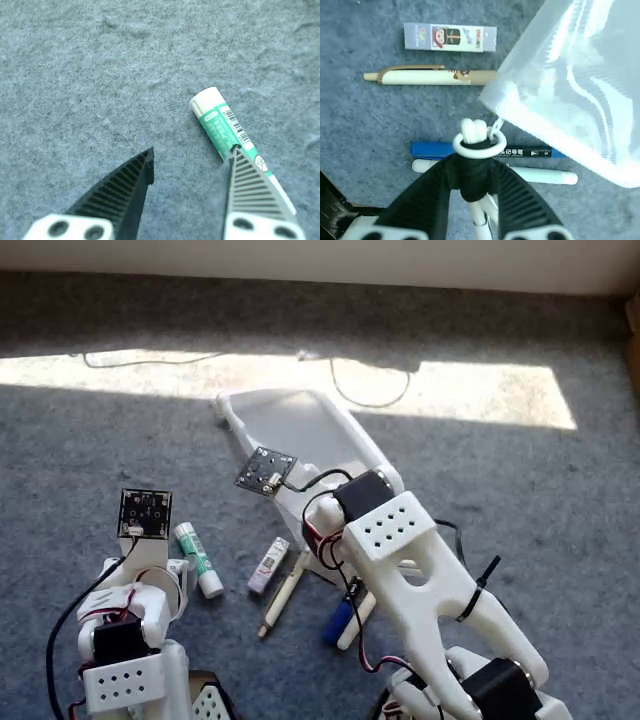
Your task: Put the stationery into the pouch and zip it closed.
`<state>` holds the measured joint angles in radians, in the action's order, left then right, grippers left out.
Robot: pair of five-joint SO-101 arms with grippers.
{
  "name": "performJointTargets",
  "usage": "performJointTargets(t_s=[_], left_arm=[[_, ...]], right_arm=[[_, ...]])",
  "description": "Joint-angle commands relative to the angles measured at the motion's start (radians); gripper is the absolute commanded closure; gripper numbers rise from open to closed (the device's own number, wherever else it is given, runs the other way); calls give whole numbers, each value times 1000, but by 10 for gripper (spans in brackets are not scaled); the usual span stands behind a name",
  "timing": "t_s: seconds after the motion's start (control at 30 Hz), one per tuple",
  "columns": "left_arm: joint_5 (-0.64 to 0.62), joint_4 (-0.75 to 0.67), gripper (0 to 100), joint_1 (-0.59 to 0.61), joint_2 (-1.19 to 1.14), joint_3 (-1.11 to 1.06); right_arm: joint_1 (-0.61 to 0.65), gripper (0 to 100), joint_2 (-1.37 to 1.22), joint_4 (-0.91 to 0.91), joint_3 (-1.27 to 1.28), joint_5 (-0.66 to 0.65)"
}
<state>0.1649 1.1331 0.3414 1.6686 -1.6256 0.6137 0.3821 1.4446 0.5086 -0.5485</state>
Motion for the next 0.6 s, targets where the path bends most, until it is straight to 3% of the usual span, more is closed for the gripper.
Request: performJointTargets(t_s=[0.0,0.27,0.57], left_arm=[[-9,-14,765,10,-1,5],[-9,-12,762,10,-1,5],[-8,-8,761,12,-1,13]], right_arm=[[-16,988,50,18,-36,74],[-18,793,51,16,-28,232],[-15,786,61,58,-28,258]])
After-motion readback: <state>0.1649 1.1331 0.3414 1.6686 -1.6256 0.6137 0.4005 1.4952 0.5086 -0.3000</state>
